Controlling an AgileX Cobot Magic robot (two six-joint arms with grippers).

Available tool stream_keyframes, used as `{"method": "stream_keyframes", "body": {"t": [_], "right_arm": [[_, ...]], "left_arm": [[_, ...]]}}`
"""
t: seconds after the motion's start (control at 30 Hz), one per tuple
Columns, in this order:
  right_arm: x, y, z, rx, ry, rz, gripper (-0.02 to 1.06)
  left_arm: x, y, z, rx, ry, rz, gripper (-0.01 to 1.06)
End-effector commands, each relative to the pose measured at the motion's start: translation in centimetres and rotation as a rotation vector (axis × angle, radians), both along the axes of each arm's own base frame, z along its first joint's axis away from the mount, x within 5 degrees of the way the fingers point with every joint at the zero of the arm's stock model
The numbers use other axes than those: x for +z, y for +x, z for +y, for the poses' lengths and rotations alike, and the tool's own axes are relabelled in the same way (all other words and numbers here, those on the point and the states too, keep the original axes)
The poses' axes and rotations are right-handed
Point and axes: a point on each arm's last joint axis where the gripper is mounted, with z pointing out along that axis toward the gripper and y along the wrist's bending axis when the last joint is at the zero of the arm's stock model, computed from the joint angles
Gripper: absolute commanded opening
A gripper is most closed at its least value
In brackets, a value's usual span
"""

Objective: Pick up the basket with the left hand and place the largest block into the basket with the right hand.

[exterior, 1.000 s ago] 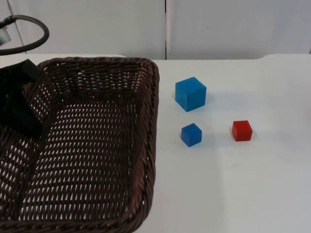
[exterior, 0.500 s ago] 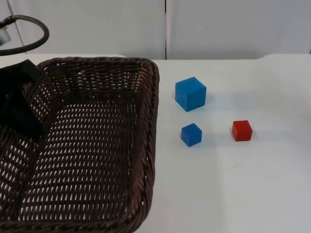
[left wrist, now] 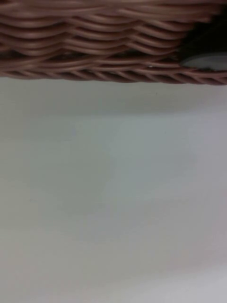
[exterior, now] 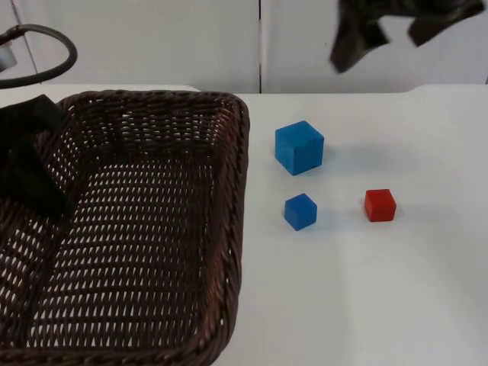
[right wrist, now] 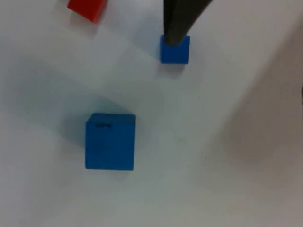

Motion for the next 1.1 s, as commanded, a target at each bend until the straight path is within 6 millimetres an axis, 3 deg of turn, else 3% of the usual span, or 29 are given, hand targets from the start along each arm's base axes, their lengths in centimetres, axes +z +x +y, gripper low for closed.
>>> {"method": "stream_keyframes", "body": {"t": [0.0, 0.23, 1.07], "right_arm": [[-0.5, 0.5, 1.0, 0.028, -0.013, -0.015, 1.05], [-4.3, 3.2, 2.7, 0.028, 0.014, -0.068, 1.05], [-12.2, 7.6, 4.8, -0.045, 0.063, -0.065, 1.05]], "left_arm": [[0.4, -0.1, -0.2, -0.002, -0.01, -0.01, 0.0], [0.4, 0.0, -0.1, 0.003, -0.001, -0.021, 0.0], [0.3, 0.0, 0.0, -0.001, 0.011, -0.02, 0.0]]}}
